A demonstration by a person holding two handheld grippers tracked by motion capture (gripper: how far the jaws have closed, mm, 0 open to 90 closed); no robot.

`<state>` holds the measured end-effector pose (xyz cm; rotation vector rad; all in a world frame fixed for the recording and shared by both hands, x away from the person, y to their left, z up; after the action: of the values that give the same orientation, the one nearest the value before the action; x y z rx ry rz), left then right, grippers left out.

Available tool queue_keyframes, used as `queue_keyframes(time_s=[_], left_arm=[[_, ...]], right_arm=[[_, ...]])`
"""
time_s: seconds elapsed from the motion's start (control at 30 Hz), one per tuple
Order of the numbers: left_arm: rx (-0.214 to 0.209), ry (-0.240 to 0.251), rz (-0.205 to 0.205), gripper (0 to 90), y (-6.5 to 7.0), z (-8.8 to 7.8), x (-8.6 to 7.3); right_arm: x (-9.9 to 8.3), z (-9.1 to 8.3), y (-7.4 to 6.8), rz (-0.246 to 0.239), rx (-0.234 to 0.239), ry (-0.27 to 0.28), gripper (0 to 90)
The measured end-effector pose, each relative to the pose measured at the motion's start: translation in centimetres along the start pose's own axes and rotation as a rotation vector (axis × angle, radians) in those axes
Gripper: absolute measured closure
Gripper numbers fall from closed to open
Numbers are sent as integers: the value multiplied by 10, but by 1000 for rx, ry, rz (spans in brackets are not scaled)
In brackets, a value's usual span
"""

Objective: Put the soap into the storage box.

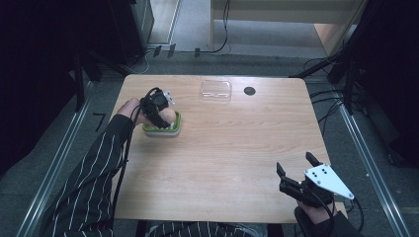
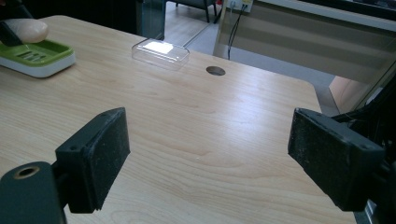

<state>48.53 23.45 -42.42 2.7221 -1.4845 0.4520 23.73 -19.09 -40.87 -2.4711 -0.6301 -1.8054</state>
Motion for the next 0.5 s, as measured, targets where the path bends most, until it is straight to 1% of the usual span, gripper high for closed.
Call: queue_keyframes(time_s=[0.13,0.2,0.3,0.37,0.43,0.5], left_arm=[[6,-2,0,331,-3,3,-1],[1,-9,5,331,-4,5,-1],[10,-24,19,331,-5,9,-1],[8,-31,28,331,-5,11,0],[3,-31,28,331,-5,13,0],[9,-42,37,331,-6,14,0]], right_arm=[[0,0,0,-1,1,1,134],[0,0,-1,-2,2,1,134],[1,0,-2,-7,6,1,134],[1,0,-2,-5,5,2,134],[1,0,-2,-4,5,1,134],[1,1,-2,-6,6,1,134]])
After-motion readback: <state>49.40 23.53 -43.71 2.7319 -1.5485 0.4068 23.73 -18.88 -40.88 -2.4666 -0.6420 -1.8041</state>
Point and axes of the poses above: each handheld gripper's, and its own axes: z roughly forward along the jaws, x roughly out of its top, y roughly to its right, the point moved 3 cm from there along z, roughly forward along the jaws, and after that the axes turned 8 degrees about -z, right-handed, at the moved point
